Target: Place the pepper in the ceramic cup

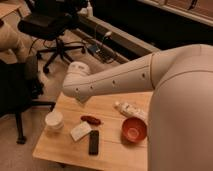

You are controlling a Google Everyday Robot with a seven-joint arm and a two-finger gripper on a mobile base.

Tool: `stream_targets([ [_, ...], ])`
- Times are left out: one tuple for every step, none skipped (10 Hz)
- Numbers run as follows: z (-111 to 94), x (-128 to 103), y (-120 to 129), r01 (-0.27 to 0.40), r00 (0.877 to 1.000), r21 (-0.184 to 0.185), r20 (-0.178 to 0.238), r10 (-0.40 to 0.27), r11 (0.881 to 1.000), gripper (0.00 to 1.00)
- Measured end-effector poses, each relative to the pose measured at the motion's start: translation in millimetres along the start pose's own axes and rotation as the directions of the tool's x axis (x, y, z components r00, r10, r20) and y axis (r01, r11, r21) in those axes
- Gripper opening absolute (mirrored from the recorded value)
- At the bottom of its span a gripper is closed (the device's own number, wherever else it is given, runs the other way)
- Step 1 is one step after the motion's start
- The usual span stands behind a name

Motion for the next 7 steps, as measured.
stream_targets([
  [14.1,8.3,0.1,0.021,1.000,-0.007,-0.015,-0.022,1.000,0.65],
  [22.9,15.6,-1.0,0.035,0.999,-0.005,-0.028,-0.035,0.999,0.65],
  [31.2,23.9,-1.7,0.051,0.998,-0.001,-0.043,-0.051,0.999,0.65],
  [40.6,30.8,1.5,0.074,0.996,-0.001,-0.055,-0.074,0.997,0.65],
  [45.2,33.1,4.4,0.085,0.995,-0.005,-0.058,-0.085,0.996,0.65],
  [50.2,36.8,6.9,0.093,0.994,-0.010,-0.060,-0.094,0.996,0.65],
  [54.6,40.8,9.5,0.098,0.993,-0.018,-0.061,-0.099,0.995,0.65],
])
